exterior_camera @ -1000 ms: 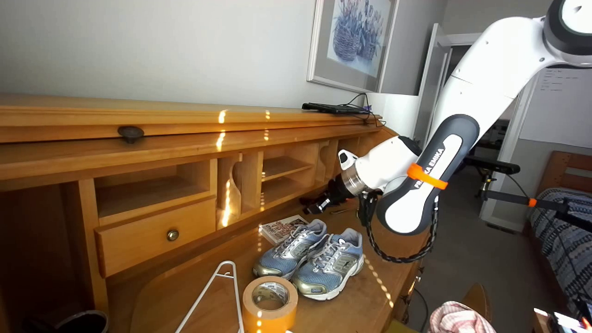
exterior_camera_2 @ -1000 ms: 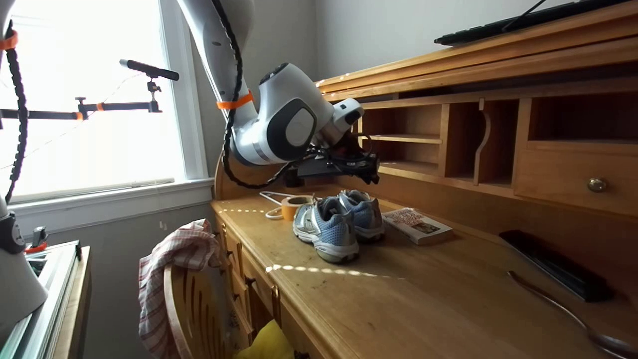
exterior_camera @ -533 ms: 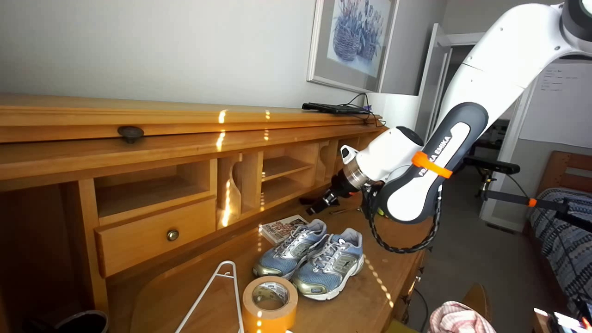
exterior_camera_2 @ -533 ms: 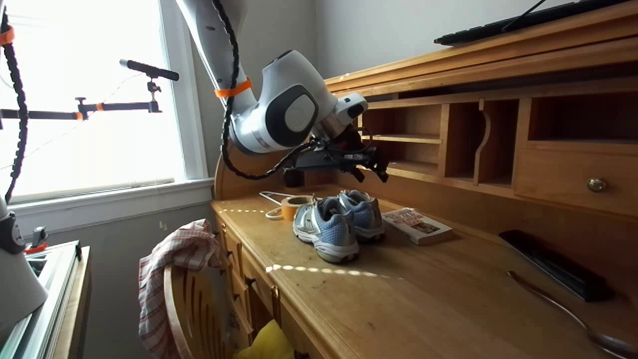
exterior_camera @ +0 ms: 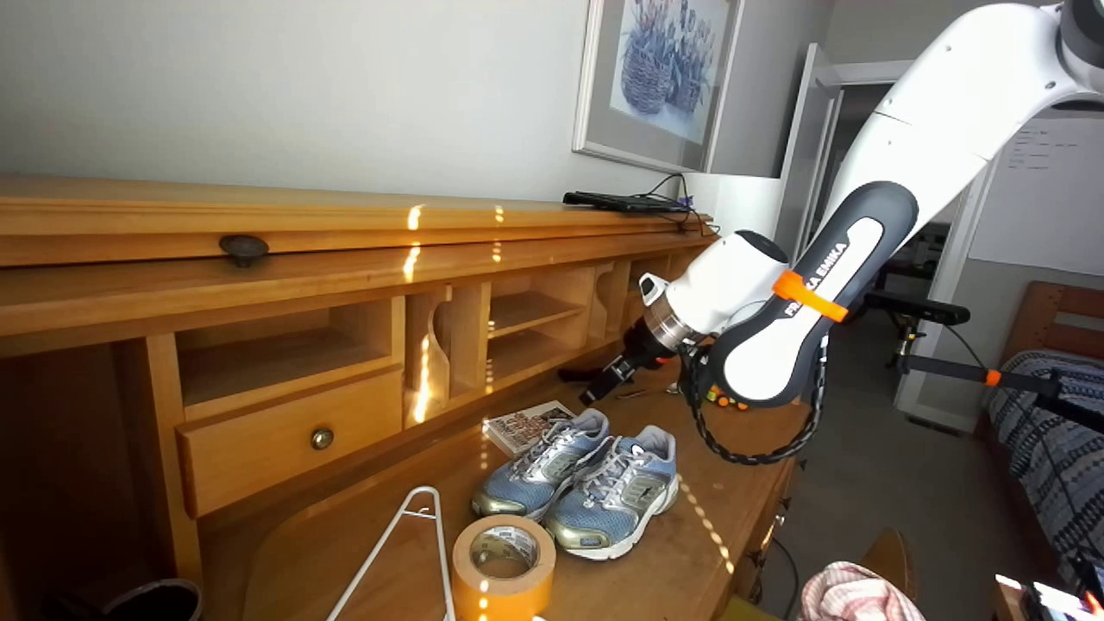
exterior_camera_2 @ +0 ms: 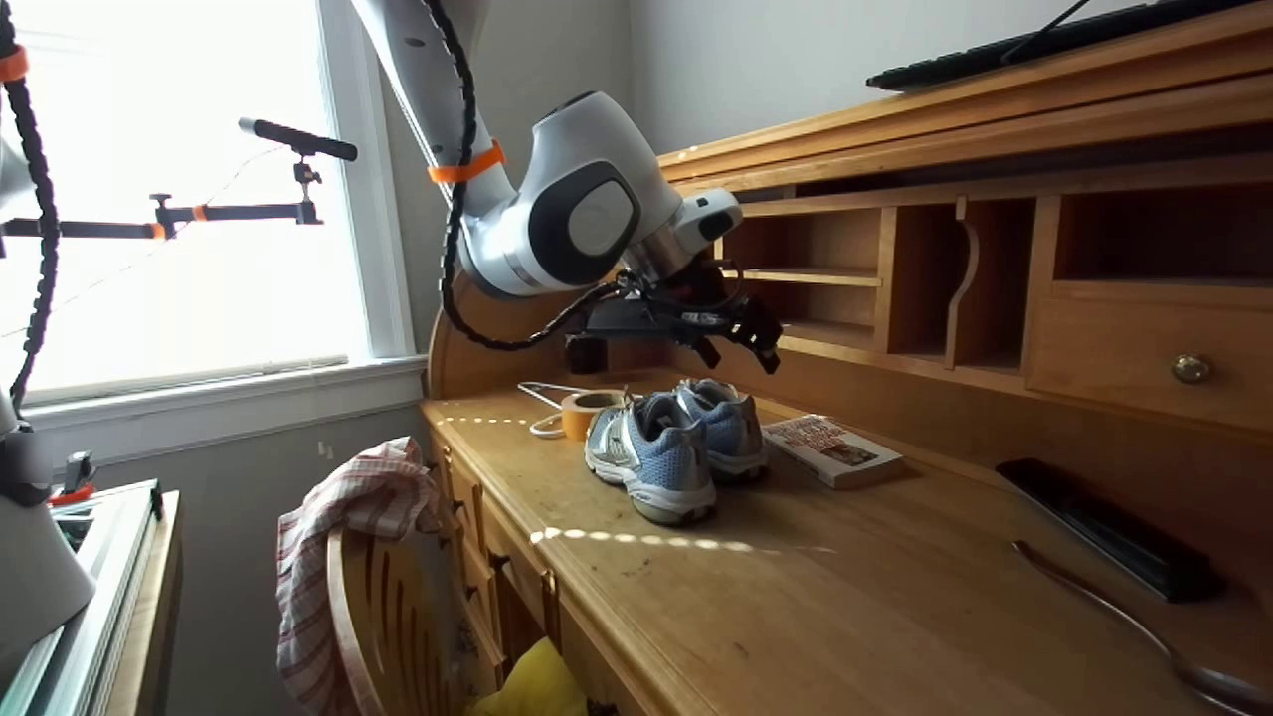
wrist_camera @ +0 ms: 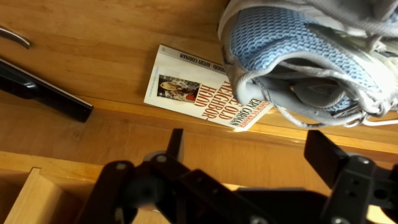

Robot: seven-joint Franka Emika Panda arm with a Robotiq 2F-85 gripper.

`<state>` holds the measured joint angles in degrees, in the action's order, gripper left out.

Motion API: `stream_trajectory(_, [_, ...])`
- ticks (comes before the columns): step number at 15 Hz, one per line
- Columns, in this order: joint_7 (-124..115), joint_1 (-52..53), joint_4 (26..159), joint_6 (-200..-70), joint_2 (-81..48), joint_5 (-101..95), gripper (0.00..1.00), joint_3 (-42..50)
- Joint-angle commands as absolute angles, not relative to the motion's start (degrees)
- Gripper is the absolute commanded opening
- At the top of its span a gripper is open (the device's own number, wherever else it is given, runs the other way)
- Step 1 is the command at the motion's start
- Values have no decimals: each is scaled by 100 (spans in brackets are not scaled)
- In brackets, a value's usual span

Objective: Remove the white book from the middle compartment and put it on the desk

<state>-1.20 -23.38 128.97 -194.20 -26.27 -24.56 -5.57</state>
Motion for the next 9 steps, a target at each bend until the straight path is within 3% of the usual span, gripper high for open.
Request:
stream_trajectory(1, [-315, -2809, 13011, -18914, -2428, -2521, 100, -1036])
stream_trajectory(9, [-478, -3260, 13332, -17360, -1590, -2012, 100, -1711])
